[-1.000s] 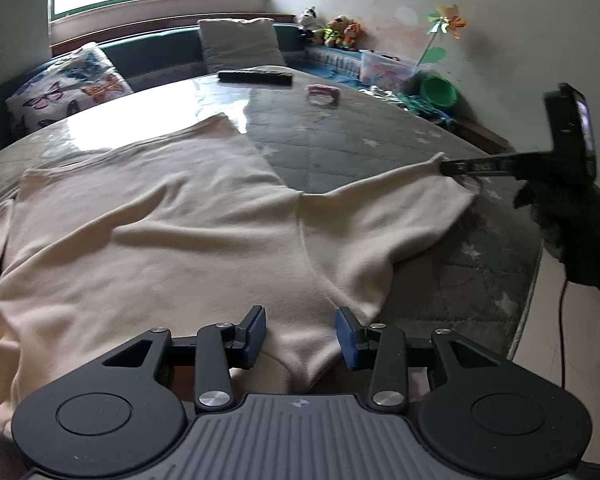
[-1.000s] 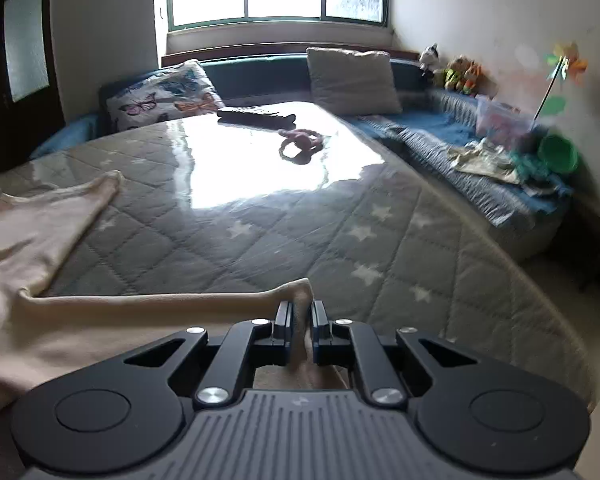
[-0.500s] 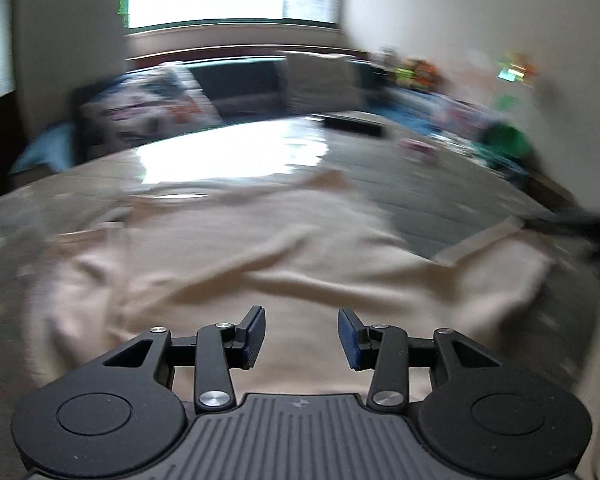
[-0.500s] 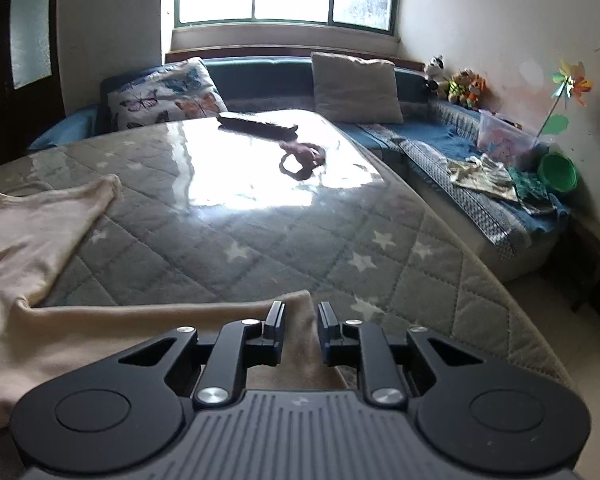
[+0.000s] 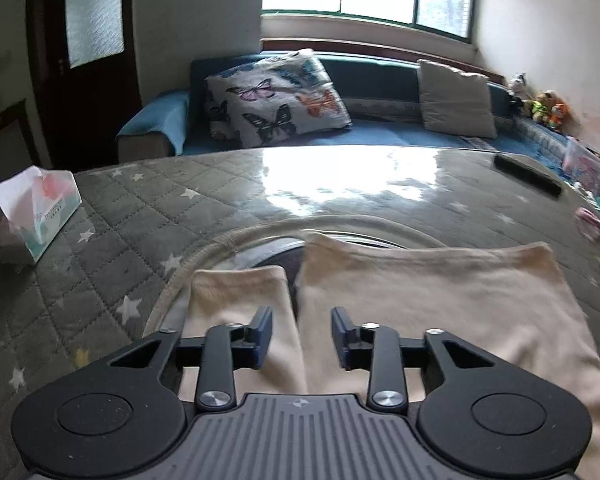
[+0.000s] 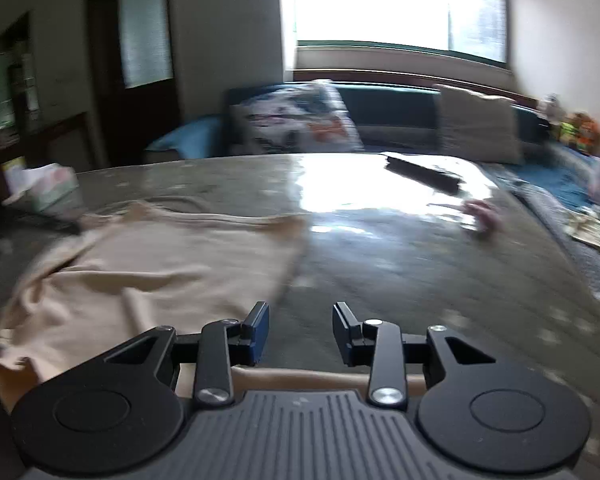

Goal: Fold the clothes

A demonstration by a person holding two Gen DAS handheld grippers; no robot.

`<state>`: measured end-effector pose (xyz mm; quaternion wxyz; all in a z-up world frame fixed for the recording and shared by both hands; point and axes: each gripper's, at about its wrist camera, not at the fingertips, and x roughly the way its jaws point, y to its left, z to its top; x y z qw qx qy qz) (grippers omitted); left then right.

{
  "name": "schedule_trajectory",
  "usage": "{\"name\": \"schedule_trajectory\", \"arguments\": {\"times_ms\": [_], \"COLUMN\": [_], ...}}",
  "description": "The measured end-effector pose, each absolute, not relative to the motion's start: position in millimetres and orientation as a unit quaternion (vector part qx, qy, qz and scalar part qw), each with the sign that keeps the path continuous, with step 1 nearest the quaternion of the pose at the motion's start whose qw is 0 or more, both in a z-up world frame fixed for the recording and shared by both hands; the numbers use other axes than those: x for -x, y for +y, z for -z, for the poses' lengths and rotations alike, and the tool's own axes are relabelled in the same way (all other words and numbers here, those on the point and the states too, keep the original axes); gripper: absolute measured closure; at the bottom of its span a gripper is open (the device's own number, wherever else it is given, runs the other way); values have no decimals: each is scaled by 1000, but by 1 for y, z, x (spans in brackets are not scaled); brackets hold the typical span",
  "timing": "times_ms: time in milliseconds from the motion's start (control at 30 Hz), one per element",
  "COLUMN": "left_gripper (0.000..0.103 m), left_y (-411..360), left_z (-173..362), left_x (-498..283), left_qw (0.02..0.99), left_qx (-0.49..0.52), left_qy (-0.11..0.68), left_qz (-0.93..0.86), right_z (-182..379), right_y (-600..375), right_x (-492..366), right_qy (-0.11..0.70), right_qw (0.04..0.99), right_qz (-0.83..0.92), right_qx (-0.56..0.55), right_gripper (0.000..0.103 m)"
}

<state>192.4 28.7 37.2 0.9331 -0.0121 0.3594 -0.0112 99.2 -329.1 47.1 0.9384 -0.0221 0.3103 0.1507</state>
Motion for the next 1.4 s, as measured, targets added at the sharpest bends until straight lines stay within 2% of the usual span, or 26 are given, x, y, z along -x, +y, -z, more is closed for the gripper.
{"name": "schedule_trajectory", "arguments": {"times_ms": [100, 667, 833, 1200, 1400], "left_gripper": [78, 78, 98, 100, 100], "left_y": [32, 42, 46, 123, 171], "left_z": [-29, -7, -6, -62, -70], "left_x": [-211, -240, -239, -158, -99], "left_qw": [929, 923, 926, 948, 946], "left_qx": [23, 38, 33, 95, 121], "left_qy": [370, 382, 376, 293, 271], "left_qz": [2, -11, -15, -81, -128], "right_z": [-43, -18, -17, -23, -31], "right_y": [-304, -264, -263, -262, -254], "right_x": [-104, -111, -110, -98, -85], "right_qy": [314, 344, 345, 333, 325], "right_qw": [931, 909, 909, 915, 911], "right_qz": [-184, -230, -226, -222, -249], "right_qx": [25, 47, 47, 49, 49], "right_gripper": [68, 68, 68, 68, 68]}}
